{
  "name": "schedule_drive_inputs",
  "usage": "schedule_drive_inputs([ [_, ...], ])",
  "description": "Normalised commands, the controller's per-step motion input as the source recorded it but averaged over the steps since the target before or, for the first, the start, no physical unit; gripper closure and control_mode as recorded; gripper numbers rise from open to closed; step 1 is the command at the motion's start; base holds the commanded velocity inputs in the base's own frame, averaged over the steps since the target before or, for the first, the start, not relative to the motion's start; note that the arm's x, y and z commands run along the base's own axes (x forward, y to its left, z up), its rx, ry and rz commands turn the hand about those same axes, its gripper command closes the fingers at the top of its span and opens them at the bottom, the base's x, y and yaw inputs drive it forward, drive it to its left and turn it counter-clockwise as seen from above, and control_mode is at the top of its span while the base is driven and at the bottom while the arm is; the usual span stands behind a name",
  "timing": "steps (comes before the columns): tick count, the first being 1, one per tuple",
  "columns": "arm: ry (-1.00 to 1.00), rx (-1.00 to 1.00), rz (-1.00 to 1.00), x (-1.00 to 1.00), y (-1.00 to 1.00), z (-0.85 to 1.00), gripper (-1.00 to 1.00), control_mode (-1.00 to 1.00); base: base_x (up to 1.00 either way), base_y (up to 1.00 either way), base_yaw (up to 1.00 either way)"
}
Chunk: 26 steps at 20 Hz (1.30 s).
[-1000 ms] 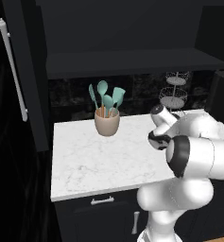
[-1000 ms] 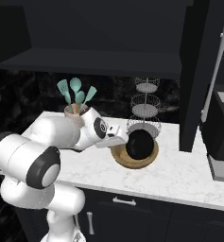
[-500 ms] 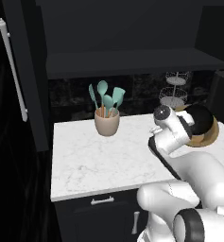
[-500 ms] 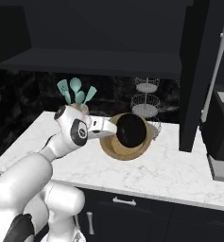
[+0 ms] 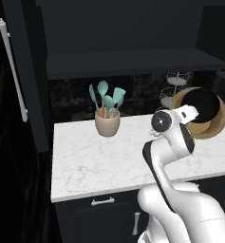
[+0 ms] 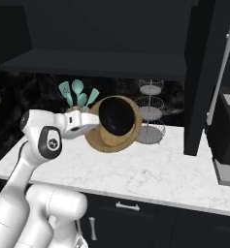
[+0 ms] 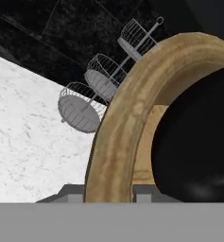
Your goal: Pick up the bowls on the counter and stack them on top of one another in the open cabinet. Place the smaller bowl on top of the larger bowl.
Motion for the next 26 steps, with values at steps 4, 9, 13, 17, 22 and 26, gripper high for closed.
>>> schedule_drive_inputs([
  [4, 0.10, -0.23, 0.08, -0.28, 0.49, 1.00, 1.00, -1.00, 0.00, 0.00, 0.00],
  [9, 0.38, -0.23, 0.05, -0.04, 0.43, 1.00, 1.00, -1.00, 0.00, 0.00, 0.00],
  [13, 0.46, -0.16, 0.03, -0.28, 0.02, 1.00, 1.00, -1.00, 0.00, 0.00, 0.00],
  [17, 0.31, -0.10, 0.08, -0.39, 0.00, 1.00, 1.00, -1.00, 0.00, 0.00, 0.00],
  [22, -0.16, 0.00, 0.07, -0.12, 0.00, 0.27, 1.00, -1.00, 0.00, 0.00, 0.00],
  [26, -0.22, 0.02, 0.14, 0.40, 0.00, -0.09, 1.00, -1.00, 0.00, 0.00, 0.00],
])
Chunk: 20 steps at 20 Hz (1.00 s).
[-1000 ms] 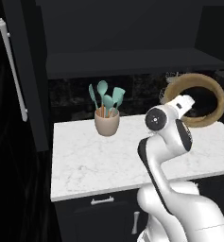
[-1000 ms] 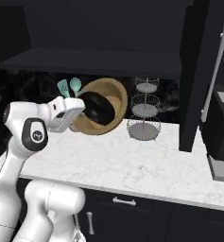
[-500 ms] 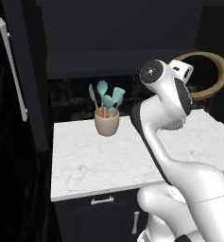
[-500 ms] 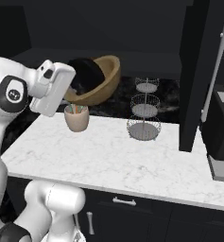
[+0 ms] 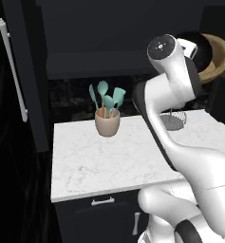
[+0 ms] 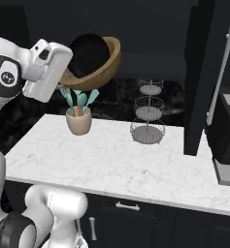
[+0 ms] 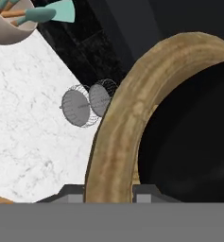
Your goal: Pick up the bowls on the counter and stack them on top of one another in the open cabinet. Place the smaller bowl on top of the larger bowl.
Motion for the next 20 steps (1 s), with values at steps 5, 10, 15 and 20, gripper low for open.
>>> schedule_drive_inputs([
  [5, -0.05, 0.04, 0.33, 0.53, 0.00, 0.03, 1.00, -1.00, 0.00, 0.00, 0.00],
  [10, 0.00, 0.02, 0.23, 0.52, 0.00, 0.37, 1.00, -1.00, 0.00, 0.00, 0.00],
  [15, 0.00, 0.00, 0.02, 0.66, 0.00, 0.00, 1.00, -1.00, 0.00, 0.00, 0.00],
  [20, 0.00, 0.00, 0.00, 0.86, 0.04, -0.01, 1.00, -1.00, 0.00, 0.00, 0.00],
])
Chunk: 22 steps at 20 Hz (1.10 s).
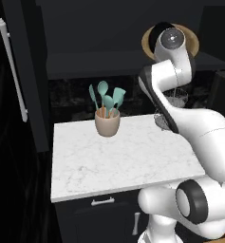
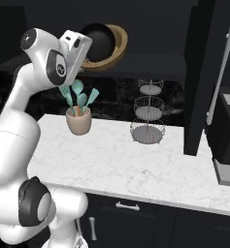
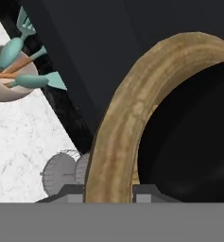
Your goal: Pick up the bowls on the counter and stack them on top of one another in the open cabinet. Place the smaller bowl on top of the larger bowl.
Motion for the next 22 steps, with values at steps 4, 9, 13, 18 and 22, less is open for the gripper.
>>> schedule_drive_inputs([
  [4, 0.01, 0.00, 0.00, 0.95, 0.00, -0.09, 1.00, -1.00, 0.00, 0.00, 0.00],
  [9, 0.08, -0.03, 0.00, 0.77, 0.00, -0.42, 1.00, -1.00, 0.00, 0.00, 0.00],
  [13, 0.02, -0.01, 0.00, 0.67, 0.00, -0.28, 1.00, -1.00, 0.00, 0.00, 0.00],
  [18, 0.00, 0.00, 0.00, 0.31, 0.00, -0.01, -1.00, -1.00, 0.00, 0.00, 0.00],
  [22, -0.13, 0.00, 0.00, -0.53, 0.00, 0.00, -1.00, -1.00, 0.00, 0.00, 0.00],
])
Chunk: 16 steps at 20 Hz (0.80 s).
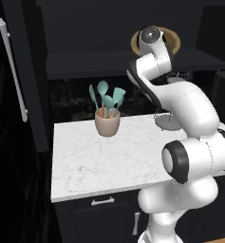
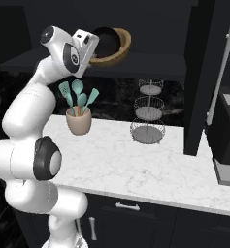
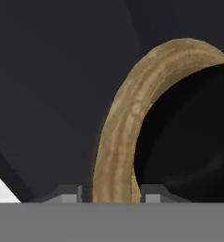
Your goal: Pick up the bowls on the counter and stack them on top of one another in the open cabinet. Place the smaller bowl on top of the larger bowl.
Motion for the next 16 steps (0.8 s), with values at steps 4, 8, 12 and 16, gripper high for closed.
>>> schedule_drive_inputs([
  [4, -0.29, 0.00, 0.00, -0.95, 0.08, 0.00, -1.00, -1.00, 0.00, 0.00, 0.00],
  [8, -0.32, -0.01, 0.00, -0.95, 0.26, 0.00, -1.00, -1.00, 0.00, 0.00, 0.00],
  [12, -0.33, -0.01, 0.00, -1.00, 0.06, -0.21, -1.00, -1.00, 0.00, 0.00, 0.00],
  [16, -0.24, -0.06, 0.00, -1.00, -0.14, -0.92, -1.00, -1.00, 0.00, 0.00, 0.00],
])
